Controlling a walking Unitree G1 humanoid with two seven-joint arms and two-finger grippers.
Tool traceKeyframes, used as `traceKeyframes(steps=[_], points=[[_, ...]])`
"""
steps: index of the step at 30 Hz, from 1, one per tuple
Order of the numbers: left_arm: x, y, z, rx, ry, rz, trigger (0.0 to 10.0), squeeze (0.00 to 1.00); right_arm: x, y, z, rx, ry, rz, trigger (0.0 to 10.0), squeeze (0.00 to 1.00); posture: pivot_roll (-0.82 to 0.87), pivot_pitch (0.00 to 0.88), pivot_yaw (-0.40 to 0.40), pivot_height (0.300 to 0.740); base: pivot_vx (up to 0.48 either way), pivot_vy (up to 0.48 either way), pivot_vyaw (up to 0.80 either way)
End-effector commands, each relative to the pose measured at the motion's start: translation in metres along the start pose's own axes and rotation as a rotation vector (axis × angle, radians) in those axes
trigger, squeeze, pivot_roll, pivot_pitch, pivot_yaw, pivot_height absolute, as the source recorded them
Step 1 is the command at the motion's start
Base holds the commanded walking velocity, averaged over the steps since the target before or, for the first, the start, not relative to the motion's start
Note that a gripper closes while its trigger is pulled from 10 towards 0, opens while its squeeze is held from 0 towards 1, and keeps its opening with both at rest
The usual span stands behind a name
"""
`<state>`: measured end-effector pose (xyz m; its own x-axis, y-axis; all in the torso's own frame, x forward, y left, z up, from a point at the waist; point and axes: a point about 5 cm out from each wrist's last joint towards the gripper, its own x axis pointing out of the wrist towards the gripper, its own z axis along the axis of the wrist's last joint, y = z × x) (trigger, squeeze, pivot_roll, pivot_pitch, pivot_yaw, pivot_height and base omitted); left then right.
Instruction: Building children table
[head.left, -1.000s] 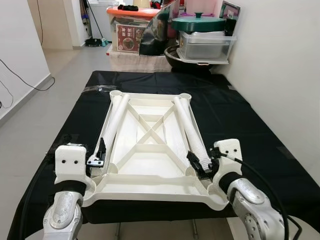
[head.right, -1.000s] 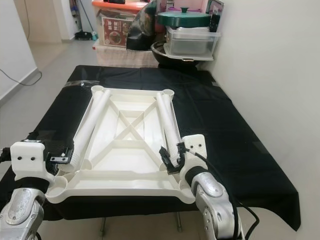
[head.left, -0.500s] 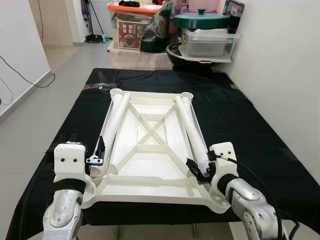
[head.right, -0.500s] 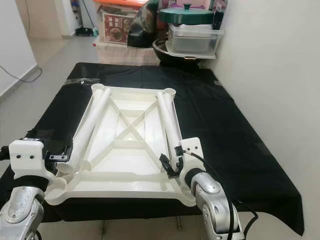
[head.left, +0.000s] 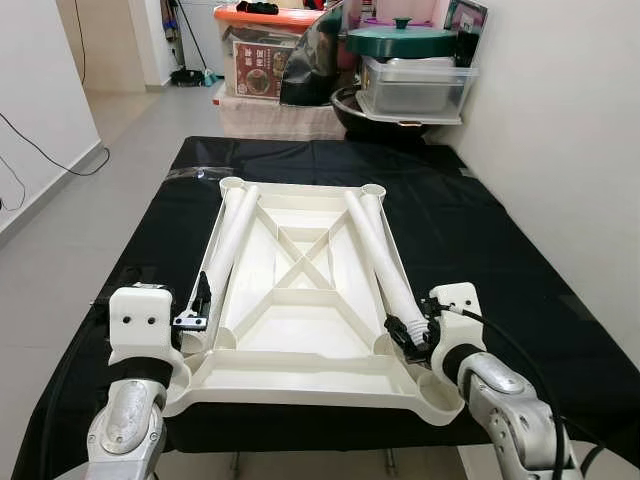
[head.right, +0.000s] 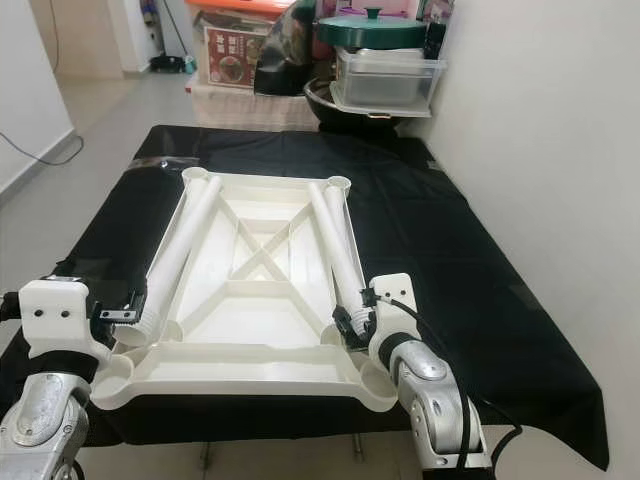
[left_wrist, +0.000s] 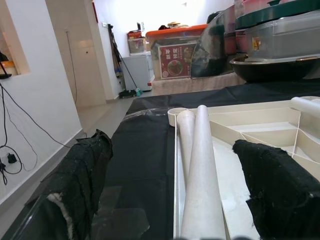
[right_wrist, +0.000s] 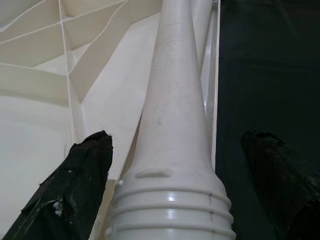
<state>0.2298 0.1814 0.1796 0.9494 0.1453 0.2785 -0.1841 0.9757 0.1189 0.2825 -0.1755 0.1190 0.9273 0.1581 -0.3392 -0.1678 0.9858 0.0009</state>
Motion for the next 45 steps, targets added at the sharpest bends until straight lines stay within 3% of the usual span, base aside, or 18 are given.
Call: traceKeyframes(steps=[1,8,12,13,14,15,25,28,32,34,35,36,38,39,40,41,43,45], points=[[0.000,-0.002,-0.003,0.002,0.021,-0.009,10.0,0.00,0.001,0.003,-0.010,0.005,0.042,0.021,10.0,0.00,0.07,0.000,-0.104,0.740,0.000,0.000,0.00],[0.001,-0.003,-0.004,0.005,0.027,-0.021,10.0,0.00,0.000,0.003,-0.020,0.004,0.104,0.022,10.0,0.00,0.07,0.000,-0.101,0.740,0.000,0.000,0.00],[0.002,-0.004,-0.004,0.005,0.028,-0.024,10.0,0.00,0.000,0.001,-0.022,0.010,0.117,0.012,8.5,0.00,0.07,0.000,-0.104,0.740,0.000,0.000,0.00],[0.002,-0.004,-0.004,0.006,0.028,-0.025,10.0,0.00,0.000,0.001,-0.023,0.016,0.116,0.009,1.0,0.00,0.08,0.000,-0.103,0.740,0.000,0.000,0.00],[0.002,-0.004,-0.004,0.006,0.028,-0.025,10.0,0.00,0.000,0.001,-0.023,0.016,0.116,0.009,1.0,0.00,0.08,0.000,-0.103,0.740,0.000,0.000,0.00],[0.002,-0.004,-0.004,0.007,0.028,-0.025,10.0,0.00,0.000,0.000,-0.021,0.022,0.105,0.006,0.1,0.00,0.08,0.000,-0.103,0.740,0.000,0.000,0.00],[0.003,-0.004,-0.005,0.009,0.026,-0.030,10.0,0.00,0.001,0.002,-0.009,0.050,0.006,0.005,0.0,0.00,0.08,0.000,-0.100,0.740,0.000,0.000,0.00],[0.005,-0.003,-0.004,0.007,0.021,-0.034,10.0,0.00,-0.001,0.003,0.005,0.078,-0.087,0.020,0.0,0.00,0.07,0.000,-0.097,0.740,0.000,0.000,0.00],[0.008,-0.002,-0.005,-0.087,0.042,-0.030,10.0,0.00,-0.004,0.007,0.025,0.151,-0.212,0.082,0.0,0.00,0.07,0.000,-0.094,0.740,0.000,0.000,0.00],[0.011,-0.003,-0.005,-0.159,0.052,-0.057,10.0,0.00,-0.007,0.010,0.036,0.187,-0.274,0.136,0.0,0.00,0.07,0.000,-0.092,0.740,0.000,0.000,0.00],[0.015,-0.005,-0.004,-0.252,0.066,-0.104,10.0,0.00,-0.010,0.012,0.047,0.223,-0.337,0.205,0.0,0.00,0.07,0.000,-0.093,0.740,0.000,0.000,0.00],[0.015,-0.005,-0.004,-0.252,0.066,-0.104,10.0,0.00,-0.010,0.012,0.047,0.223,-0.337,0.205,0.0,0.00,0.07,0.000,-0.093,0.740,0.000,0.000,0.00],[0.020,-0.010,-0.001,-0.404,0.085,-0.185,10.0,0.00,-0.014,0.015,0.058,0.257,-0.398,0.310,0.0,0.00,0.07,0.000,-0.095,0.740,0.000,0.000,0.00],[0.020,-0.010,-0.001,-0.404,0.085,-0.185,10.0,0.00,-0.014,0.015,0.058,0.257,-0.398,0.310,0.0,0.00,0.07,0.000,-0.095,0.740,0.000,0.000,0.00],[0.023,-0.017,0.009,-0.630,0.078,-0.283,10.0,0.00,-0.019,0.020,0.062,0.291,-0.423,0.461,0.0,0.00,0.07,0.000,-0.096,0.740,0.000,0.000,0.00],[0.023,-0.017,0.009,-0.630,0.078,-0.283,10.0,0.00,-0.019,0.020,0.062,0.291,-0.423,0.461,0.0,0.00,0.07,0.000,-0.096,0.740,0.000,0.000,0.00],[0.024,-0.024,0.016,-0.805,0.071,-0.362,10.0,0.00,-0.025,0.025,0.060,0.309,-0.413,0.606,0.0,0.00,0.06,0.000,-0.095,0.740,0.000,0.000,0.00],[0.024,-0.025,0.018,-0.841,0.069,-0.382,10.0,0.00,-0.027,0.026,0.058,0.303,-0.405,0.649,0.0,0.00,0.06,0.000,-0.094,0.740,0.000,0.000,0.00]])
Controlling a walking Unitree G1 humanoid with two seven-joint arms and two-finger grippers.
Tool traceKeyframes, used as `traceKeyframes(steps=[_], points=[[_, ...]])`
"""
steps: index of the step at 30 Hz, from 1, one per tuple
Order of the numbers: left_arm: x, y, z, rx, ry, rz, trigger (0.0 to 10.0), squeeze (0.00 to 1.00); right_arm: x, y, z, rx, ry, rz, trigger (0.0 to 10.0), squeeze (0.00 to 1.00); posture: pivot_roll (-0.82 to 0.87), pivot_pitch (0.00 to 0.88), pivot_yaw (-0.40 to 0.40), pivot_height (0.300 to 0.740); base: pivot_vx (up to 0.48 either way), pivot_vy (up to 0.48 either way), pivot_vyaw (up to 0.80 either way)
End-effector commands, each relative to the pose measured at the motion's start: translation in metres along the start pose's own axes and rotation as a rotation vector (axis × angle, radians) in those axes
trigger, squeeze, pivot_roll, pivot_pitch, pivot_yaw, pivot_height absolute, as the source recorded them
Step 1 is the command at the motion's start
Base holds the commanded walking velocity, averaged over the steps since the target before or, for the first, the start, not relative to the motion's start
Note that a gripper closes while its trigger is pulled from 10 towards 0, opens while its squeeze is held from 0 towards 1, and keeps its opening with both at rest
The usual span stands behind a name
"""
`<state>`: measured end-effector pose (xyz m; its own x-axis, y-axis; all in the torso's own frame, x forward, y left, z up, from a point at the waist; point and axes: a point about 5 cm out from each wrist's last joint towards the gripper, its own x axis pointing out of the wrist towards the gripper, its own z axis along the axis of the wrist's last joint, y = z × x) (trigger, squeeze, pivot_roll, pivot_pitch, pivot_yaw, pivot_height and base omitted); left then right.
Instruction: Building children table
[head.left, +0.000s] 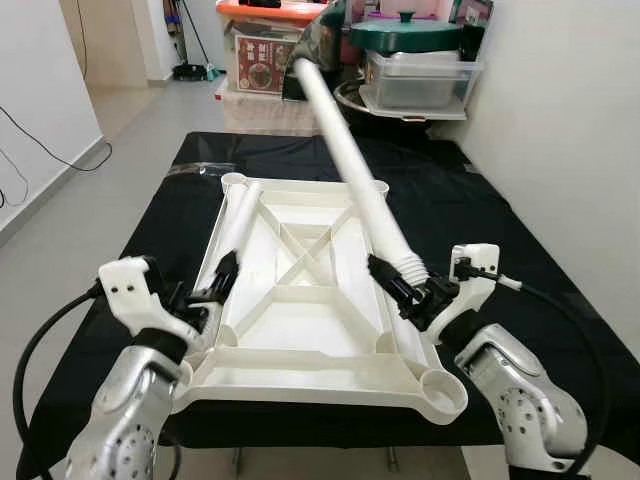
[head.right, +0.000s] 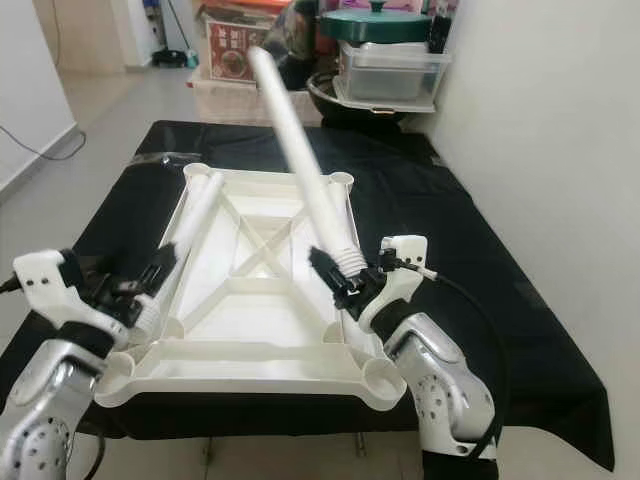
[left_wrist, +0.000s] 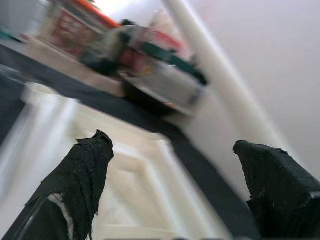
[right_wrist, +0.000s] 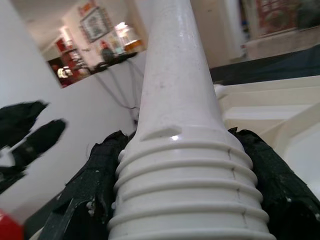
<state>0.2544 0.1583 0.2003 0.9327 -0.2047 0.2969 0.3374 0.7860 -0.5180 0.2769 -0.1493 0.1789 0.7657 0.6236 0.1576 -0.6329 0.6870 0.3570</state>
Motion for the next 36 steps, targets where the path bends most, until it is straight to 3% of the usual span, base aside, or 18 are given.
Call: traceKeyframes(steps=[1,2,3,4,5,9,11,13,24,31,32,33,34,36], points=[[-0.001,-0.004,0.000,-0.114,0.005,-0.058,10.0,0.00,-0.009,0.008,-0.001,0.011,0.026,0.128,0.0,0.00,0.06,0.000,-0.092,0.740,0.000,0.000,0.00],[-0.001,-0.004,0.000,-0.114,0.005,-0.058,10.0,0.00,-0.009,0.008,-0.001,0.011,0.026,0.128,0.0,0.00,0.06,0.000,-0.092,0.740,0.000,0.000,0.00],[-0.001,-0.006,0.000,-0.177,0.001,-0.085,10.0,0.00,-0.014,0.011,-0.004,0.021,0.055,0.197,0.0,0.00,0.06,0.000,-0.092,0.740,0.000,0.000,0.00],[-0.001,-0.006,0.000,-0.177,0.001,-0.085,10.0,0.00,-0.014,0.011,-0.004,0.021,0.055,0.197,0.0,0.00,0.06,0.000,-0.092,0.740,0.000,0.000,0.00],[-0.002,-0.007,0.000,-0.228,0.000,-0.104,10.0,0.00,-0.017,0.013,-0.007,0.024,0.080,0.240,0.0,0.00,0.06,0.000,-0.092,0.740,0.000,0.000,0.00],[-0.003,-0.004,-0.001,-0.288,0.013,-0.125,10.0,0.00,-0.025,0.016,-0.010,0.038,0.126,0.333,0.0,0.00,0.06,0.000,-0.097,0.740,0.000,0.000,0.00],[-0.003,0.000,-0.001,-0.353,0.022,-0.131,10.0,0.00,-0.035,0.025,-0.013,0.054,0.189,0.479,0.0,0.00,0.06,0.000,-0.101,0.740,0.000,0.000,0.00],[-0.004,0.002,0.001,-0.395,0.028,-0.146,10.0,0.00,-0.038,0.028,-0.013,0.065,0.214,0.542,0.0,0.00,0.06,0.000,-0.101,0.740,0.000,0.000,0.00],[-0.003,0.012,-0.003,-0.491,0.040,-0.105,10.0,0.00,-0.045,0.034,-0.018,0.097,0.271,0.659,0.0,0.00,0.06,0.000,-0.105,0.740,0.000,0.000,0.00],[0.001,0.013,0.013,-0.526,-0.036,-0.138,10.0,0.00,-0.050,0.027,-0.024,0.101,0.317,0.660,0.0,0.00,0.06,0.000,-0.105,0.740,0.000,0.000,0.00],[0.001,0.016,0.018,-0.537,-0.061,-0.136,7.7,0.00,-0.050,0.025,-0.024,0.098,0.319,0.653,0.0,0.00,0.06,0.000,-0.108,0.740,0.000,0.000,0.00],[0.001,0.016,0.018,-0.537,-0.061,-0.136,7.7,0.00,-0.050,0.025,-0.024,0.098,0.319,0.653,0.0,0.00,0.06,0.000,-0.108,0.740,0.000,0.000,0.00],[0.000,0.018,0.021,-0.544,-0.084,-0.130,0.5,0.00,-0.049,0.024,-0.024,0.097,0.320,0.648,0.0,0.00,0.07,0.000,-0.110,0.740,0.000,0.000,0.00],[0.000,0.021,0.025,-0.550,-0.113,-0.117,0.0,0.00,-0.049,0.023,-0.025,0.096,0.322,0.646,0.0,0.00,0.07,0.000,-0.110,0.740,0.000,0.000,0.00]])
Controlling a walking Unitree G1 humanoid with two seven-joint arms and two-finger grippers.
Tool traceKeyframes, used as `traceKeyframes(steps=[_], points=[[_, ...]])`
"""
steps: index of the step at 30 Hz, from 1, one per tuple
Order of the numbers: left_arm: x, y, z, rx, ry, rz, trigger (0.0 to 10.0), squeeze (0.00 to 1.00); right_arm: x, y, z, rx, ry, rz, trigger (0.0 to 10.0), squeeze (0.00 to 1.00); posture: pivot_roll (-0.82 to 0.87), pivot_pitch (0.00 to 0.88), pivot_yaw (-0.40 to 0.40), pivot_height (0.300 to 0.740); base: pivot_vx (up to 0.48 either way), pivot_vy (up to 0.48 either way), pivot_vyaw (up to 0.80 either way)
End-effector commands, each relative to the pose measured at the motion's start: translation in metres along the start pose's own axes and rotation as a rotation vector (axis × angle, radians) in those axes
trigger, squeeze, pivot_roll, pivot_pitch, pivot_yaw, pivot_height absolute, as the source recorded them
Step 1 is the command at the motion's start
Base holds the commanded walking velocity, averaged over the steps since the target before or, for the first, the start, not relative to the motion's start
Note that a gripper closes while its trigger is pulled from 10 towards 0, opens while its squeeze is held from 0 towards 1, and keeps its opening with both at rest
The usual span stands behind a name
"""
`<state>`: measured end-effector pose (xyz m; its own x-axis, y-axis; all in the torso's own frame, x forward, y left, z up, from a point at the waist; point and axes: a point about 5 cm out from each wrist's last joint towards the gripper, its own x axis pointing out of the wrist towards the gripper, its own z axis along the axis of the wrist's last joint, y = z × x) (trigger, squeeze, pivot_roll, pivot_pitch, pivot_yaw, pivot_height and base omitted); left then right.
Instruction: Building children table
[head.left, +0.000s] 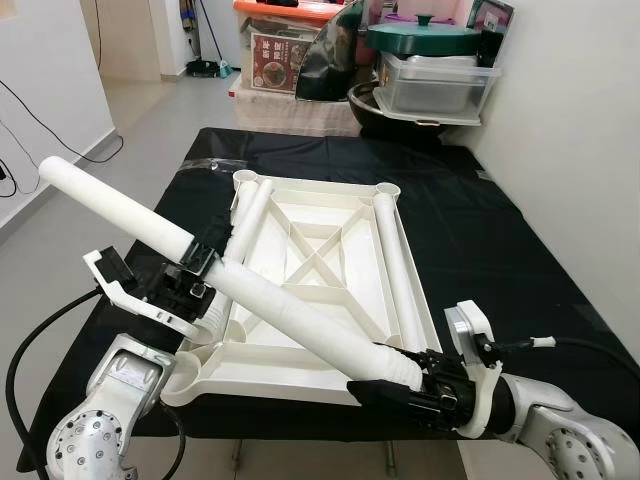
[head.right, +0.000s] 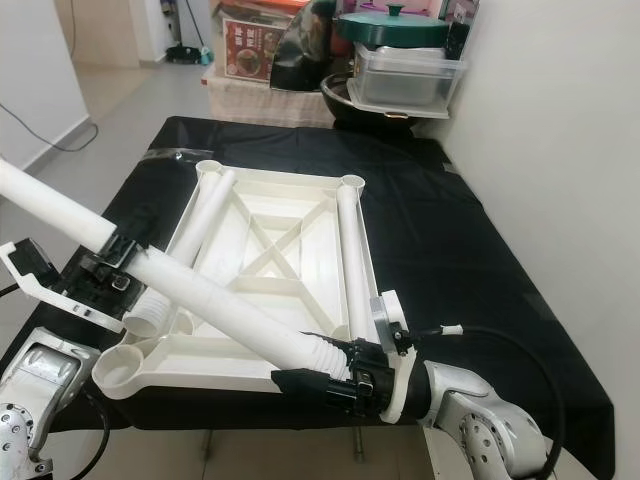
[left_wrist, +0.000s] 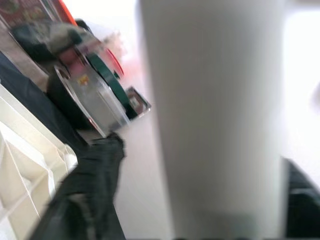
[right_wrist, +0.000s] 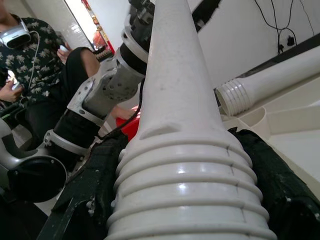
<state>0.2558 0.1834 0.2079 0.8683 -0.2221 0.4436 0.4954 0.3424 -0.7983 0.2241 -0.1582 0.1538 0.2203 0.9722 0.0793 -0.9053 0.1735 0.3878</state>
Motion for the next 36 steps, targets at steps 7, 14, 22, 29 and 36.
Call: traceKeyframes(steps=[7,14,22,29,36], points=[[-0.002,0.001,0.018,-0.017,-0.101,0.022,0.0,0.00,0.003,0.001,-0.002,-0.019,0.024,0.050,0.0,0.00,0.07,0.000,-0.114,0.740,0.000,0.000,0.00],[-0.006,-0.007,0.015,-0.012,-0.077,-0.014,0.0,0.00,0.001,-0.011,-0.002,-0.053,0.047,-0.017,0.0,0.00,0.08,0.000,-0.121,0.740,0.000,0.000,0.00],[-0.002,-0.013,0.010,0.003,-0.050,-0.034,0.0,0.00,0.000,-0.040,0.004,-0.134,0.080,-0.285,10.0,1.00,0.08,0.000,-0.120,0.740,0.000,0.000,0.00],[0.000,-0.015,0.010,0.038,-0.026,-0.040,0.0,0.00,-0.023,-0.037,0.019,-0.158,0.106,-0.251,10.0,1.00,0.07,0.000,-0.115,0.740,0.000,0.000,0.00],[0.002,-0.014,0.003,0.083,0.039,-0.043,0.0,0.00,-0.053,-0.038,0.051,-0.265,0.229,-0.209,10.0,1.00,0.06,0.000,-0.104,0.740,0.000,0.000,0.00]])
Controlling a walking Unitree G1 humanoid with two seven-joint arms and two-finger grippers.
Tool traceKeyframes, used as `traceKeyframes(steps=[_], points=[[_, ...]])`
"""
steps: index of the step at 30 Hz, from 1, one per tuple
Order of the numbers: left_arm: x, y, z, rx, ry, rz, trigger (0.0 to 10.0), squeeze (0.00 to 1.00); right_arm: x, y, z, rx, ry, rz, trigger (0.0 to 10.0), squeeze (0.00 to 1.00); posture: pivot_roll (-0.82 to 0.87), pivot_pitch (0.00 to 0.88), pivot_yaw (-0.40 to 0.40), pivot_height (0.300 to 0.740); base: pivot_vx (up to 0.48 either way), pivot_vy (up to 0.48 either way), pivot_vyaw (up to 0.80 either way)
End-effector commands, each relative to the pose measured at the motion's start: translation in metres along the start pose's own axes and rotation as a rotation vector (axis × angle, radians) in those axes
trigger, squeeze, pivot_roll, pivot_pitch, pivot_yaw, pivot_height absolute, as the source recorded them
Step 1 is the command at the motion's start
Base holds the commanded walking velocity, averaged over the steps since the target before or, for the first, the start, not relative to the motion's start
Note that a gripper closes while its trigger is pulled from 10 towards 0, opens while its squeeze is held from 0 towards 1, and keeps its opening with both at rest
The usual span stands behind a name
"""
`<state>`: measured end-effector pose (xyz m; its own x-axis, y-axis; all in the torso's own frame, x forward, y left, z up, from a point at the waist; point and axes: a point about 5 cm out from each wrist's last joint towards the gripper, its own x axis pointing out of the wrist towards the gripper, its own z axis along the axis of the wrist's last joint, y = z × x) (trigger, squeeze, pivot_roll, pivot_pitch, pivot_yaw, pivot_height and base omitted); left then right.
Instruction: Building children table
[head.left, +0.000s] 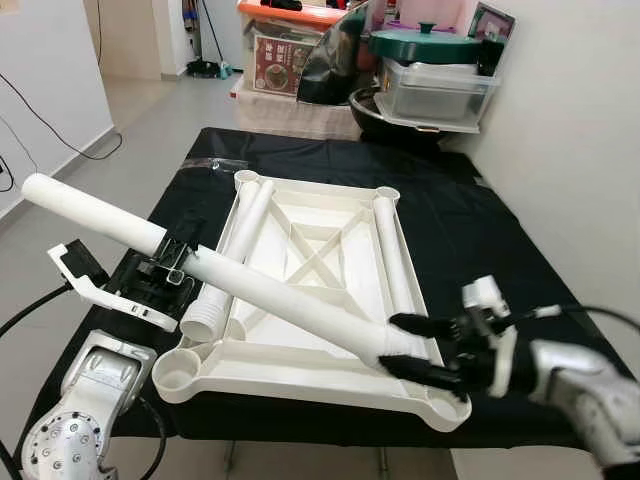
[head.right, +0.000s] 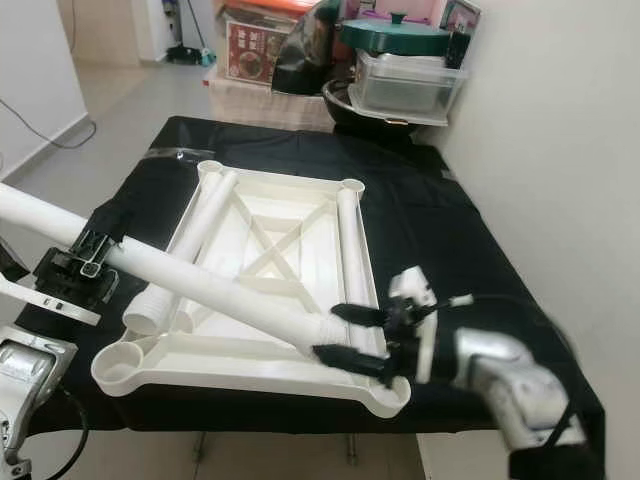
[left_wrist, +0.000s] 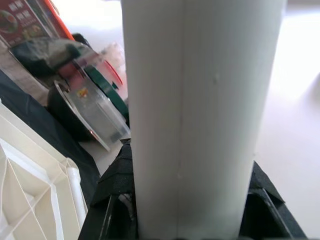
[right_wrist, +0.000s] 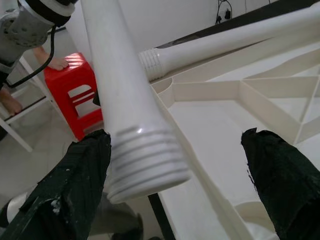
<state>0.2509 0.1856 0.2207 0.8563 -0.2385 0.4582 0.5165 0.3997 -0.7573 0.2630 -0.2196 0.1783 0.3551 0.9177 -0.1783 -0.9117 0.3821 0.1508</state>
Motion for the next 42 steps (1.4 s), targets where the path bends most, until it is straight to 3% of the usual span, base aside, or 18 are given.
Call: traceKeyframes(steps=[1,6,7,14,16,17,18,19,23,30,37,38,42], points=[[0.001,-0.003,-0.005,0.015,0.036,-0.021,0.0,0.00,-0.004,-0.007,0.010,-0.049,0.015,-0.008,10.0,1.00,0.06,0.000,-0.100,0.740,0.000,0.000,0.00],[0.003,-0.004,-0.009,0.022,0.060,-0.028,0.0,0.00,0.005,-0.009,0.029,-0.052,-0.046,0.013,10.0,1.00,0.06,0.000,-0.098,0.740,0.000,0.000,0.00],[0.004,-0.005,-0.010,0.023,0.072,-0.036,0.0,0.00,0.013,-0.007,0.035,-0.034,-0.055,0.033,10.0,1.00,0.06,0.000,-0.095,0.740,0.000,0.000,0.00],[0.007,-0.009,-0.015,0.037,0.112,-0.066,0.0,0.00,0.039,-0.004,0.050,-0.034,-0.018,0.060,10.0,1.00,0.07,0.000,-0.095,0.740,0.000,0.000,0.00],[0.009,-0.011,-0.018,0.062,0.143,-0.084,0.0,0.00,0.059,0.007,0.062,-0.051,0.066,0.138,10.0,0.19,0.07,0.000,-0.095,0.740,0.000,0.000,0.00],[0.010,-0.011,-0.018,0.069,0.152,-0.087,0.0,0.00,0.064,0.012,0.067,-0.064,0.100,0.175,10.0,0.12,0.08,0.000,-0.098,0.740,0.000,0.000,0.00],[0.010,-0.011,-0.018,0.069,0.152,-0.087,0.0,0.00,0.064,0.012,0.067,-0.064,0.100,0.175,10.0,0.12,0.08,0.000,-0.098,0.740,0.000,0.000,0.00],[0.010,-0.012,-0.019,0.073,0.156,-0.089,0.0,0.00,0.068,0.015,0.070,-0.076,0.123,0.196,10.0,0.00,0.08,0.000,-0.098,0.740,0.000,0.000,0.00],[0.011,-0.012,-0.021,0.074,0.162,-0.090,0.0,0.00,0.074,0.018,0.070,-0.100,0.166,0.205,10.0,0.00,0.07,0.000,-0.096,0.740,0.000,0.000,0.00],[0.012,-0.012,-0.027,0.090,0.192,-0.096,0.0,0.00,0.092,0.033,0.067,-0.062,0.272,0.264,10.0,0.00,0.07,0.000,-0.096,0.740,0.000,0.000,0.00],[0.015,-0.012,-0.030,0.094,0.203,-0.103,0.0,0.00,0.114,0.033,0.055,-0.031,0.349,0.201,10.0,0.00,0.08,0.000,-0.098,0.740,0.000,0.000,0.00],[0.016,-0.014,-0.035,0.093,0.218,-0.111,0.0,0.00,0.124,0.034,0.045,-0.032,0.391,0.179,10.0,0.00,0.08,0.000,-0.099,0.740,0.000,0.000,0.00],[0.016,-0.014,-0.036,0.094,0.224,-0.114,0.0,0.00,0.129,0.034,0.040,-0.040,0.420,0.161,10.0,0.00,0.08,0.000,-0.099,0.740,0.000,0.000,0.00]])
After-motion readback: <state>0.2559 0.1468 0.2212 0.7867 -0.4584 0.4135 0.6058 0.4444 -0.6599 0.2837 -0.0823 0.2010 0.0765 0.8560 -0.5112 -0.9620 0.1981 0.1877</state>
